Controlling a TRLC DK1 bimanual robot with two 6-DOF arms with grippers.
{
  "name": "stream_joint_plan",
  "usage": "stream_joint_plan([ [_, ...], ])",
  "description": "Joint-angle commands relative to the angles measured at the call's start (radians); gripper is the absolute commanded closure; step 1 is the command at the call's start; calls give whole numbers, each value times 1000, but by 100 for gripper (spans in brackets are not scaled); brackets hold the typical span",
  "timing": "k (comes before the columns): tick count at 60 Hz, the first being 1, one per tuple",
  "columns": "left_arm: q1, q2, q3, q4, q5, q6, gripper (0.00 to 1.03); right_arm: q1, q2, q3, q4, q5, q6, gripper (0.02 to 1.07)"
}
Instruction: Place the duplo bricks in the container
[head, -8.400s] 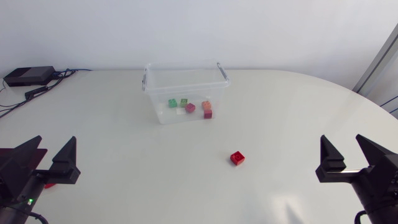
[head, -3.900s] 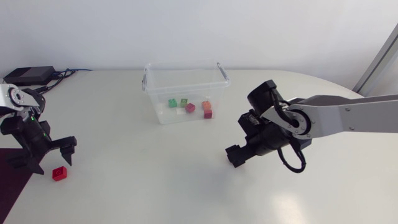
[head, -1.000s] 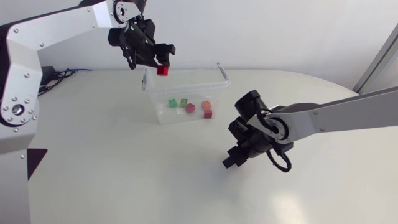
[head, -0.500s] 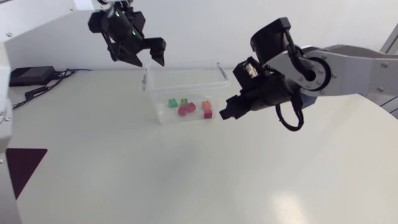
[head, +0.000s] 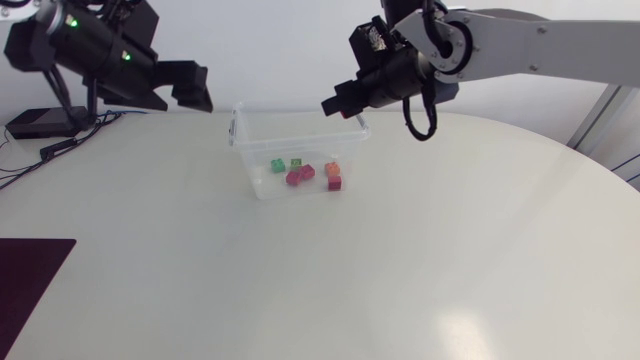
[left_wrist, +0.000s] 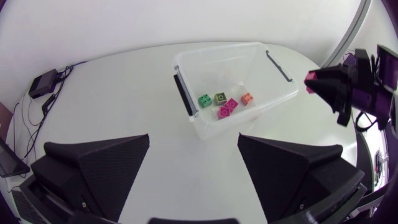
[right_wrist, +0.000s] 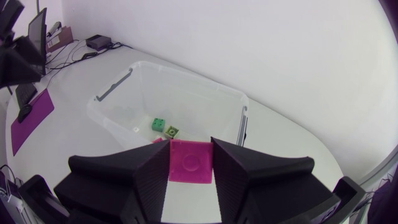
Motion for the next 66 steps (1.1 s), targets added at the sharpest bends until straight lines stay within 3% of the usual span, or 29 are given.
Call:
stream_joint_plan([
  [1, 34, -99, -110, 40, -15, 30, 4, 5, 68, 70, 26, 3, 0, 85],
  [17, 82, -335, -348, 97, -26, 55, 4, 7, 261, 240, 71, 16, -5, 80],
  [20, 82, -376, -382, 114, -41, 61, 4, 8, 289, 268, 68, 19, -5, 68],
  [22, 82, -405, -406, 131, -53, 69, 4, 10, 304, 283, 65, 26, -3, 50],
  [24, 82, -435, -429, 146, -66, 76, 4, 12, 318, 300, 56, 39, -3, 21],
  [26, 82, -461, -449, 154, -67, 82, 4, 12, 321, 303, 56, 49, -3, 5],
  [38, 76, -608, -601, 234, -107, 110, 4, -8, 223, 219, 59, 49, 0, 6],
  [52, 79, -815, -776, 358, -145, 112, 4, -59, -73, -88, 168, 92, -26, 6],
  [66, 97, -996, -922, 461, -165, 127, 4, -114, -400, -375, 200, 113, -59, 6],
])
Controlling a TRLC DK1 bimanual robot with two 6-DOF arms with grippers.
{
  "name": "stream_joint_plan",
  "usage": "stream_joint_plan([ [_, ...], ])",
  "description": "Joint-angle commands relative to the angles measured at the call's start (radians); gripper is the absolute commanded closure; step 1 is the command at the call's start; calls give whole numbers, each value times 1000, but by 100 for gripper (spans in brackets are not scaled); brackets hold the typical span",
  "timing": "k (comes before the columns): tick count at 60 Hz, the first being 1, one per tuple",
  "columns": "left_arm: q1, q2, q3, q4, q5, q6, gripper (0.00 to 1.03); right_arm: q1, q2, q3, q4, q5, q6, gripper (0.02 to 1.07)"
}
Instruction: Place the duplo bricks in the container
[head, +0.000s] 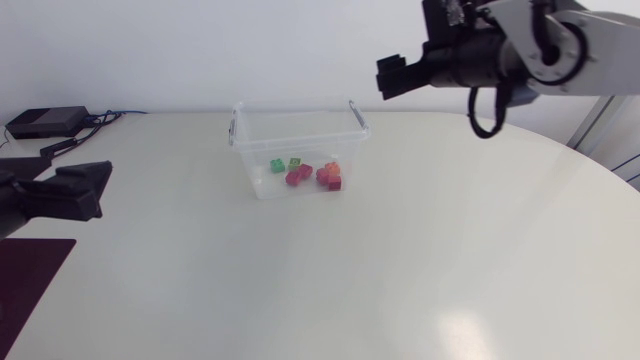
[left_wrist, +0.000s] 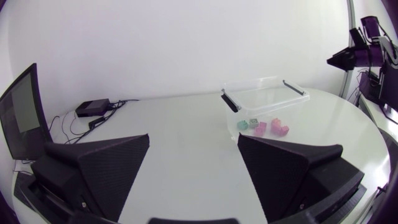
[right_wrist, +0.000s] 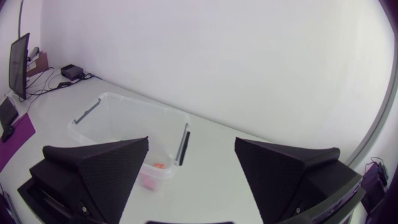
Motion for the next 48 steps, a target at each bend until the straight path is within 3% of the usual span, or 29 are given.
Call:
stream_joint_plan([
  [1, 9, -54, -56, 31, -14, 22, 4, -14, -110, -114, 14, 21, -37, 6],
  [10, 10, -191, -167, 109, -31, 35, 4, -66, -325, -285, 39, 42, -49, 6],
  [22, 32, -278, -220, 120, -53, 45, 4, -160, -549, -457, 71, 79, -51, 6],
  [48, 102, -416, -345, 198, -34, 47, 4, -298, -1004, -822, 125, 59, -93, 6],
])
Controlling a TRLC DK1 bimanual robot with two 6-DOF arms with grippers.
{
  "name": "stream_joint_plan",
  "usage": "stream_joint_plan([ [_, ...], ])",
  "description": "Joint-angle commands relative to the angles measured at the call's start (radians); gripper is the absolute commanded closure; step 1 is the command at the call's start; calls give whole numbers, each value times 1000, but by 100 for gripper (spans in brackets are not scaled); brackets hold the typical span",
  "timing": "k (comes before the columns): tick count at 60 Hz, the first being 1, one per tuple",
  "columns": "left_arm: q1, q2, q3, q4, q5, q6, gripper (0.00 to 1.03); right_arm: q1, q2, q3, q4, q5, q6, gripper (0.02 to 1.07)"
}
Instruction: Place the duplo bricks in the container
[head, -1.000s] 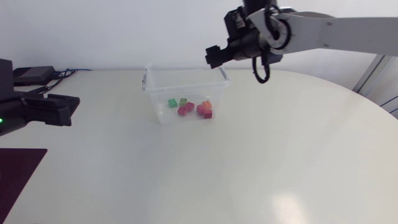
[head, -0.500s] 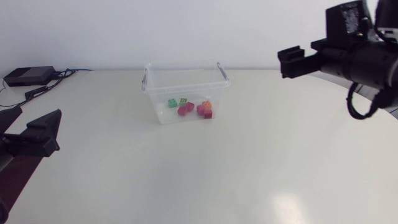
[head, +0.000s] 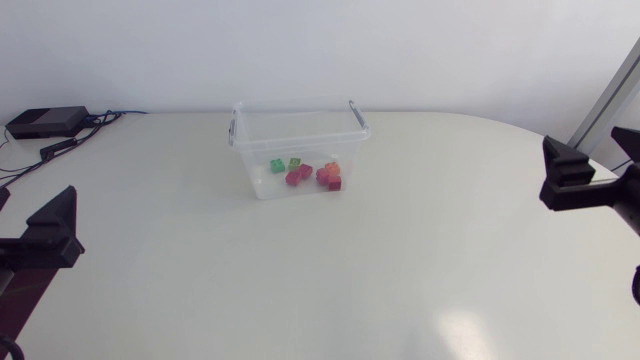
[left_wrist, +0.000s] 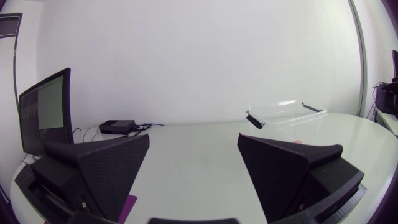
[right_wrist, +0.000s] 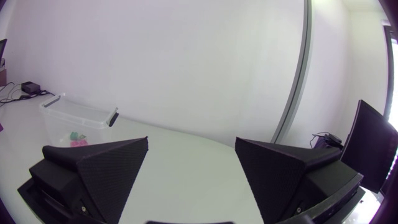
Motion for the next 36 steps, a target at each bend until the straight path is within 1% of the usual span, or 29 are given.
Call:
stream_joint_plan([
  [1, 7, -18, -44, 28, 13, 3, 4, -12, -51, -61, 20, -16, -2, 6],
  [27, 15, -76, -193, 126, 101, -54, 5, -52, -279, -289, 30, -98, 114, 6],
  [36, 18, -97, -247, 161, 133, -75, 6, -66, -362, -372, 34, -128, 157, 6],
])
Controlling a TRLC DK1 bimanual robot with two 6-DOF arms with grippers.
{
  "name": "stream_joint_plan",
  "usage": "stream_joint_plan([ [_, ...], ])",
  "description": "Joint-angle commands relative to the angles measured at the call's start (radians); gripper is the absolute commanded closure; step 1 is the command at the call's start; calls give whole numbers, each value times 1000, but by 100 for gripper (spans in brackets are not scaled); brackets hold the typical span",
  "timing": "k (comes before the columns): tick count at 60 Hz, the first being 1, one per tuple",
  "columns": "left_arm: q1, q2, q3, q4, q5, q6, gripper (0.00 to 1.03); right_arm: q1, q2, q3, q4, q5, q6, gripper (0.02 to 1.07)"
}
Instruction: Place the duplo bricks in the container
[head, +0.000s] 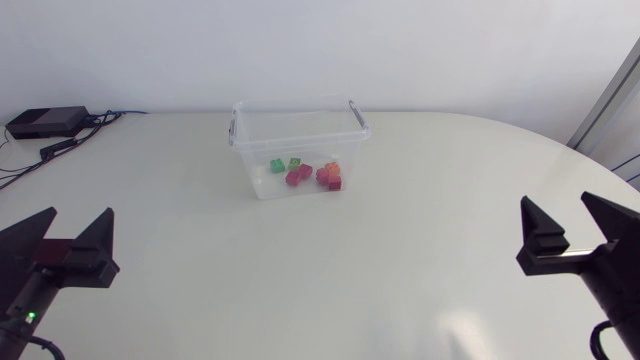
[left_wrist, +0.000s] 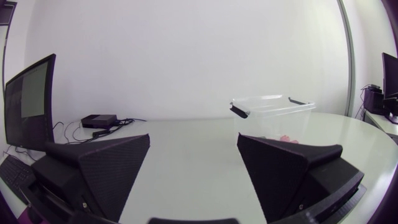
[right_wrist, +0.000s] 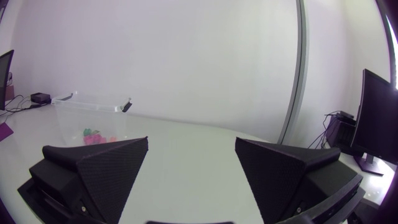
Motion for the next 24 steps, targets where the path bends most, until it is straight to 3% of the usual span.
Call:
stream_joint_plan([
  [1, 10, -16, -46, 26, 19, -30, 6, -12, -44, -58, 16, -15, 43, 6],
  [24, 14, -46, -123, 77, 65, -60, 7, -33, -163, -177, 22, -59, 104, 6],
])
